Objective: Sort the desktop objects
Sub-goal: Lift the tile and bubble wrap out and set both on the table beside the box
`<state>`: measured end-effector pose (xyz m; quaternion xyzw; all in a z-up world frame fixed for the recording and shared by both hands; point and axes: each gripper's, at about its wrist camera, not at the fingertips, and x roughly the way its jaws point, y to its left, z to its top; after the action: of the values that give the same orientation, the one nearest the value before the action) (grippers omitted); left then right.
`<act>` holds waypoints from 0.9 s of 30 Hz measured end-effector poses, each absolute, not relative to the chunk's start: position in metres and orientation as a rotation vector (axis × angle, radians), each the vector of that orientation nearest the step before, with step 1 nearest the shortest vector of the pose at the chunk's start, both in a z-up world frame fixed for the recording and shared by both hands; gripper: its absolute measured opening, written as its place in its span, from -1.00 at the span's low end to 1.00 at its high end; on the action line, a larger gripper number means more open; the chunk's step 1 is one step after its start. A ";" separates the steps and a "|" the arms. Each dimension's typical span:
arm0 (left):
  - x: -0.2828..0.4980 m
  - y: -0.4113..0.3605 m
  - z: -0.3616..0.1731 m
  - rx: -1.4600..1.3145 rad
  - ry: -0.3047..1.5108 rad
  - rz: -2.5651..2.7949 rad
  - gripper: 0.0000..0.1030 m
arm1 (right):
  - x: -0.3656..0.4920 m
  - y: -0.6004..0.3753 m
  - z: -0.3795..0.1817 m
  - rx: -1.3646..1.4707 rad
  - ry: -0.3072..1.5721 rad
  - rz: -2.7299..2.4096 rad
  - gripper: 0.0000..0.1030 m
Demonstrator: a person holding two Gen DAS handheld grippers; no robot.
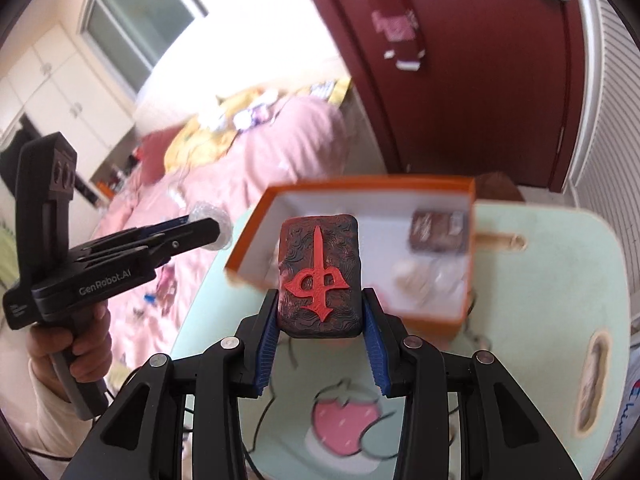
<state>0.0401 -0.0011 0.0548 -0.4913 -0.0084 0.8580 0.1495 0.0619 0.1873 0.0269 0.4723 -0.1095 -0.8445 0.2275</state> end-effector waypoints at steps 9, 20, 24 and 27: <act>0.051 0.005 -0.008 -1.560 -0.035 2.423 -0.26 | 0.069 0.164 -0.045 1.584 -0.167 -2.346 -0.26; 0.046 0.010 -0.014 -1.557 0.135 2.487 -0.11 | 0.064 0.169 -0.056 1.576 -0.092 -2.403 0.01; 0.051 0.009 -0.004 -1.498 0.143 2.528 0.38 | 0.066 0.177 -0.040 1.507 -0.100 -2.397 0.03; 0.053 0.004 0.004 -1.463 0.110 2.558 0.39 | 0.066 0.186 -0.028 1.469 -0.160 -2.378 0.03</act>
<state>0.0529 0.0037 0.0044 -0.4939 0.0371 0.8634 0.0961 0.0656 0.1859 -0.0279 0.5171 -0.0562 -0.8370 0.1700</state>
